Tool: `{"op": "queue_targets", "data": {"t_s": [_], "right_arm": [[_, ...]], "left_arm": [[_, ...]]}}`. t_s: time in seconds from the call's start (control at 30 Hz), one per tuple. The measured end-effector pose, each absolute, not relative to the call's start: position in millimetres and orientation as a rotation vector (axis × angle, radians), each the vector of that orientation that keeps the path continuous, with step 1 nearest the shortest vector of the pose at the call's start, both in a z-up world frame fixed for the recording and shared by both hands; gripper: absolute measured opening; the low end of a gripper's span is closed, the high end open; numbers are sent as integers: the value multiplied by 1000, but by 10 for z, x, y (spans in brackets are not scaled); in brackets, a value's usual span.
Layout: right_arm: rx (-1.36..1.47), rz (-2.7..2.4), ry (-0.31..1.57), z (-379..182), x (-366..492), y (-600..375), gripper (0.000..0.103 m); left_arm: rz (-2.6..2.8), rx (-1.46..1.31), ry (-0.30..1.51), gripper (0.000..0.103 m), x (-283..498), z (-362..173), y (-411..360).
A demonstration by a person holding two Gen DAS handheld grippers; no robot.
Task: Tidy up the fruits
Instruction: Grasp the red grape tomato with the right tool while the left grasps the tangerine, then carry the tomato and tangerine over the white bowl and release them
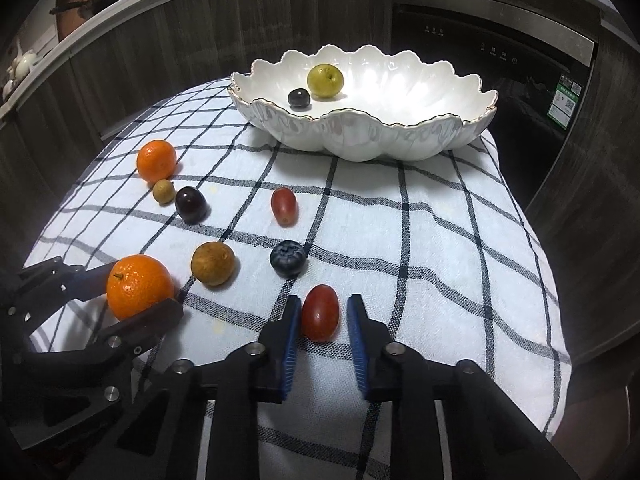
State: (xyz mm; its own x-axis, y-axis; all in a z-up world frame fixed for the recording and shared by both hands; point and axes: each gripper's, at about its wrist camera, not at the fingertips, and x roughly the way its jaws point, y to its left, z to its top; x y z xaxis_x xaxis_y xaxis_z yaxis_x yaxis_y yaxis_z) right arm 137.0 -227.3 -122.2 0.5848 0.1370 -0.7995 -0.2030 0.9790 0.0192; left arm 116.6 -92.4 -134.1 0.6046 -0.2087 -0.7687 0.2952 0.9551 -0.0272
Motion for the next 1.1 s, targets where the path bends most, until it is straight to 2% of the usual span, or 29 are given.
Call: {"op": "queue_targets", "data": {"t_s": [0.5, 1.1], "right_arm": [[-75, 195, 907, -1126, 1346, -2284, 19], [-44, 170, 839, -731, 1487, -2331, 19]], "left_arm": [[-293, 109, 864, 46, 1153, -1261, -922], [-253, 91, 855, 46, 1374, -985, -869]]}}
